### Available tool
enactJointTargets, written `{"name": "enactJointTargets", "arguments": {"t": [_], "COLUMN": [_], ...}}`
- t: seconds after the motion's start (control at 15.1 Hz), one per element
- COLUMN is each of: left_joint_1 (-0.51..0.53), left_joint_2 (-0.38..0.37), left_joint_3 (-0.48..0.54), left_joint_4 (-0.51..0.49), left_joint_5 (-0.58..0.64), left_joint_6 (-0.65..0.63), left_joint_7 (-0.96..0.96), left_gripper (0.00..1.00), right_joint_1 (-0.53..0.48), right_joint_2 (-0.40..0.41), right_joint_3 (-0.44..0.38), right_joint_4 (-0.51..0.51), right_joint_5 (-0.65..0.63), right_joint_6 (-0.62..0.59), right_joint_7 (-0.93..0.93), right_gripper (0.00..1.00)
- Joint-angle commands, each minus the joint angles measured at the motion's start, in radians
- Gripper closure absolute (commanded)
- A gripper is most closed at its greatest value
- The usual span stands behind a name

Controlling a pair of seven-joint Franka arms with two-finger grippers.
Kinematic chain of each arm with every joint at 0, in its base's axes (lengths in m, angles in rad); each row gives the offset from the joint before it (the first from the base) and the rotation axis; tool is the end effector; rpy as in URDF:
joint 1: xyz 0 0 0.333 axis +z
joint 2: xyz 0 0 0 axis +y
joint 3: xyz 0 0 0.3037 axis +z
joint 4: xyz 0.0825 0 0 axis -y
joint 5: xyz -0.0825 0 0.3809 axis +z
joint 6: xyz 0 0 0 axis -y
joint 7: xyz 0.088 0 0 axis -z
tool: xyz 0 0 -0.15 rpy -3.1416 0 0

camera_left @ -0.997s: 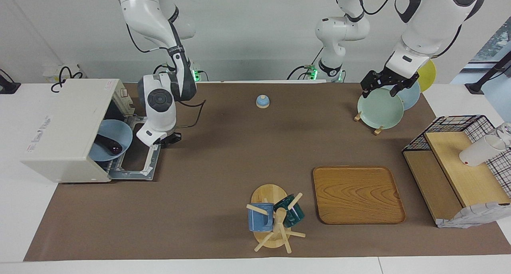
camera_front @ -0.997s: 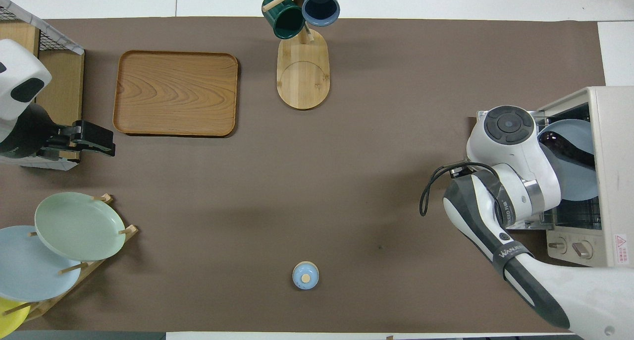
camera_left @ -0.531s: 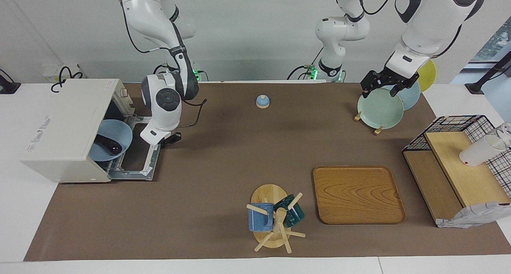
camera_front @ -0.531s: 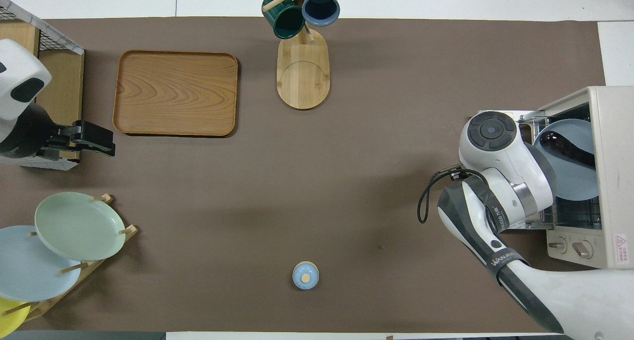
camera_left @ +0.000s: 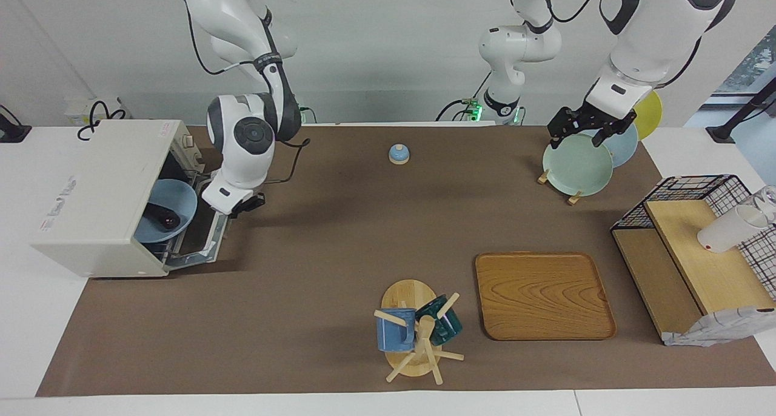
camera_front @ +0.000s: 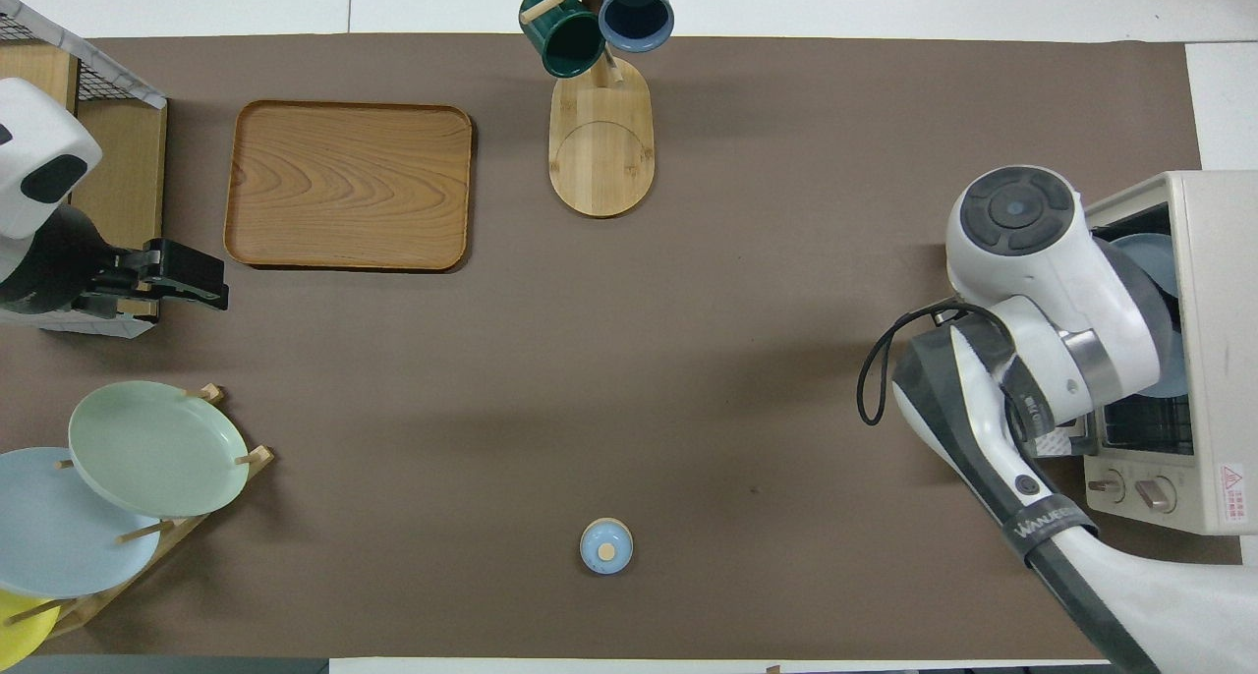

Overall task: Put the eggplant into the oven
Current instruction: 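Release the plate and pull the right gripper out of the oven, then swing the oven door shut with the right gripper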

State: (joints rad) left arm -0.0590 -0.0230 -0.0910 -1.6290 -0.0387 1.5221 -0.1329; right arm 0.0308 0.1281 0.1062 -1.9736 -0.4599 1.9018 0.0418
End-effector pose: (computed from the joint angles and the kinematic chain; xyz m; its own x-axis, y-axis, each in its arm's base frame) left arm 0.5273 -0.0862 0.5508 0.9960 -0.0183 -0.0880 -0.0161 -0.9996 0.0251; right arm 0.5550 0.0251 0.3473 0.9478 0.2404 -0.2093 0.3053 -0.8732 0.3798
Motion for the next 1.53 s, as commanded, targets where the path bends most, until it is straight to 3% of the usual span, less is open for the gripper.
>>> {"name": "enactJointTargets", "arguments": {"t": [0.0,0.4,0.66,0.86,1.0,1.2,1.33,1.4,1.46], "left_joint_1": [0.008,0.008,0.008,0.008,0.008,0.008,0.008,0.008,0.008], "left_joint_2": [-0.008,-0.008,-0.008,-0.008,-0.008,-0.008,-0.008,-0.008,-0.008], "left_joint_3": [-0.006,-0.006,-0.004,-0.004,-0.004,-0.004,-0.004,-0.004,-0.004], "left_joint_4": [0.003,0.003,0.003,0.003,0.003,0.003,0.003,0.003,0.004], "left_joint_5": [0.010,0.010,0.010,0.010,0.010,0.010,0.010,0.010,0.010], "left_joint_6": [-0.011,-0.011,-0.011,-0.011,-0.011,-0.011,-0.011,-0.011,-0.011], "left_joint_7": [-0.005,-0.005,-0.005,-0.005,-0.005,-0.005,-0.005,-0.005,-0.005], "left_gripper": [0.00,0.00,0.00,0.00,0.00,0.00,0.00,0.00,0.00], "right_joint_1": [-0.057,-0.144,-0.177,-0.175,-0.166,-0.158,-0.152,-0.152,-0.155], "right_joint_2": [-0.008,-0.039,-0.083,-0.074,-0.062,-0.071,-0.074,-0.074,-0.074], "right_joint_3": [-0.011,-0.011,-0.014,-0.014,-0.013,-0.008,-0.008,-0.008,-0.008], "right_joint_4": [0.016,0.016,0.034,0.212,0.287,0.309,0.306,0.308,0.308], "right_joint_5": [-0.019,0.007,0.121,0.237,0.276,0.323,0.366,0.383,0.386], "right_joint_6": [0.003,-0.012,-0.053,-0.211,-0.254,-0.274,-0.295,-0.308,-0.309], "right_joint_7": [-0.071,-0.174,-0.237,-0.237,-0.235,-0.234,-0.232,-0.231,-0.235], "right_gripper": [1.00,1.00,1.00,1.00,0.98,0.81,0.61,0.42,0.00]}}
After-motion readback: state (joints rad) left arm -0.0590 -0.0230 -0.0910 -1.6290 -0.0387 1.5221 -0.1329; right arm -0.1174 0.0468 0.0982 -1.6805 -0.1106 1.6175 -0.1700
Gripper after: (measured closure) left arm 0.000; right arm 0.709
